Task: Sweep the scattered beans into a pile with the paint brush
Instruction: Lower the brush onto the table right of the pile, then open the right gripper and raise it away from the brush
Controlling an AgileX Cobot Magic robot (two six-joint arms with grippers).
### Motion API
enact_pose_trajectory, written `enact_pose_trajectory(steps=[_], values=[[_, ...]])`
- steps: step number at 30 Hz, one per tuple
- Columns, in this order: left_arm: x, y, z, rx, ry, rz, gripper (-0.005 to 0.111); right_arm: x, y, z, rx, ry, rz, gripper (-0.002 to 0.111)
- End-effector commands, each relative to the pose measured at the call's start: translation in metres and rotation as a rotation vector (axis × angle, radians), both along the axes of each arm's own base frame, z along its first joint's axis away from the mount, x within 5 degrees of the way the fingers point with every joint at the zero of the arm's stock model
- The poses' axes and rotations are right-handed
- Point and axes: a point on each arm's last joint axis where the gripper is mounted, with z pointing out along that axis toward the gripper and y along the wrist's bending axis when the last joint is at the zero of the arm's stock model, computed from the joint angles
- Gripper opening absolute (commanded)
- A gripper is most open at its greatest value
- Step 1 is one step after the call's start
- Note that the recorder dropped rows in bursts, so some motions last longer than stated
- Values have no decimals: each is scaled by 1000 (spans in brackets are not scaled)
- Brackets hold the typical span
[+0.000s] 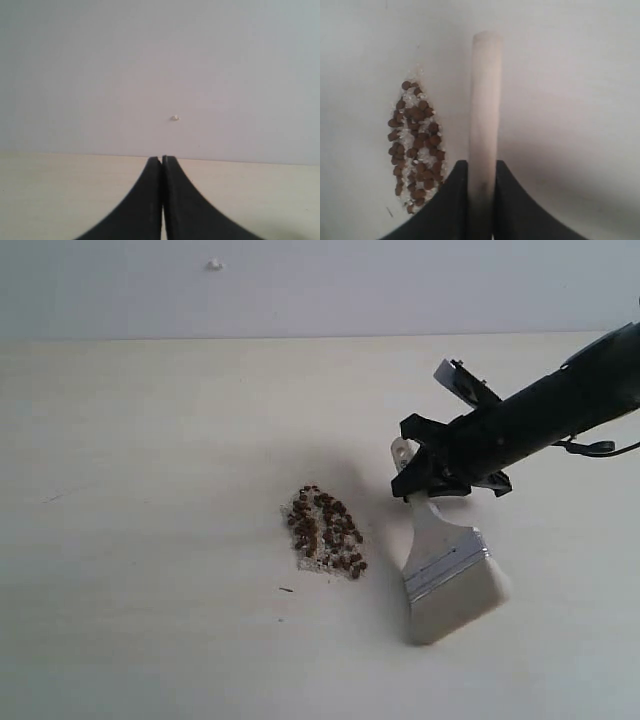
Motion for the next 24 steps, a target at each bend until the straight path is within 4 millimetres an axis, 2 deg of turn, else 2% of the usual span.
enact_pose_trajectory(steps=[1, 7, 9, 13, 15, 17, 18, 22, 24], values=[[0, 0, -1, -3, -3, 1, 0, 2, -4, -4, -71, -46, 25, 17], [0, 0, -1, -3, -3, 1, 0, 3, -6, -5, -88, -59, 13, 41], [0, 0, -1, -3, -3, 1, 0, 5, -7, -4, -105, -73, -9, 46], [0, 0, -1, -3, -3, 1, 0, 8, -9, 13, -134, -144, -15, 47], [0, 0, -1, -3, -3, 1, 0, 12, -13, 29, -173, -221, -39, 47], [0, 0, -1, -3, -3, 1, 0, 17, -20, 58, -240, -360, -87, 47], [0, 0, -1, -3, -3, 1, 0, 17, -22, 66, -259, -397, -94, 45], [0, 0, -1, -3, -3, 1, 0, 16, -31, 110, -322, -564, -186, 29], [0, 0, -1, -3, -3, 1, 0, 9, -42, 127, -383, -660, -303, 22]])
